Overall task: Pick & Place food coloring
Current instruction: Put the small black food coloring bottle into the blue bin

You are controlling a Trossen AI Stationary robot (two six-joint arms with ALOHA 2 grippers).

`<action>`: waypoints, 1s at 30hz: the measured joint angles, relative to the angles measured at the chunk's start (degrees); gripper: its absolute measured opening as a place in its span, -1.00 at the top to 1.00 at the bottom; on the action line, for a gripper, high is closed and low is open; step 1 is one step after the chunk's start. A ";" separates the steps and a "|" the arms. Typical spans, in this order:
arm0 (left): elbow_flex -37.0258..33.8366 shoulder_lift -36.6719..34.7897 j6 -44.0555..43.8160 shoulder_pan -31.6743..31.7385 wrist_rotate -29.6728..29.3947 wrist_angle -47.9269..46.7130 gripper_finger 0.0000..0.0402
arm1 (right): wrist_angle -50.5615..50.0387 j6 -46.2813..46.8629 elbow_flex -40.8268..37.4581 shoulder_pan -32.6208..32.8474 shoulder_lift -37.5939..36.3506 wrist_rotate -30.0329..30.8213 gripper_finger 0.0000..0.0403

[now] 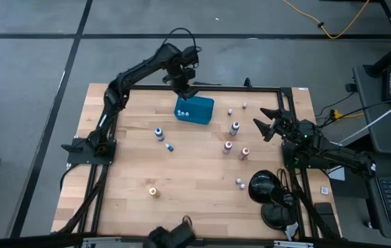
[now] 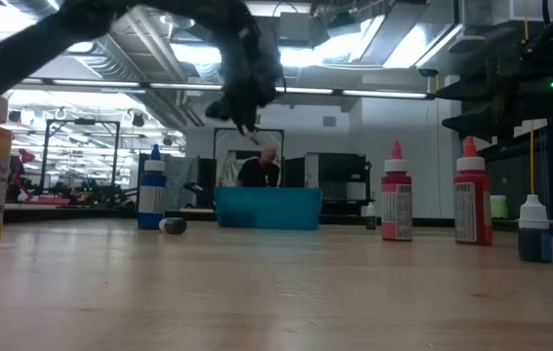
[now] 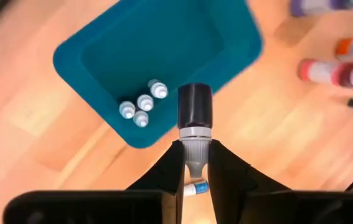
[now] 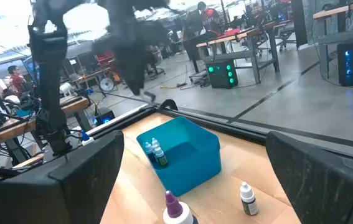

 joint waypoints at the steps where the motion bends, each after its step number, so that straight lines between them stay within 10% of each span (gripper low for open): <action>1: 0.00 -1.14 0.62 -0.56 -0.34 0.00 0.79 | 0.01 0.00 0.00 -0.01 -0.01 0.01 -0.95; 30: 0.00 -21.72 -6.19 -36.44 -5.95 0.00 0.79 | 0.00 0.00 0.00 0.01 -0.02 0.00 -0.95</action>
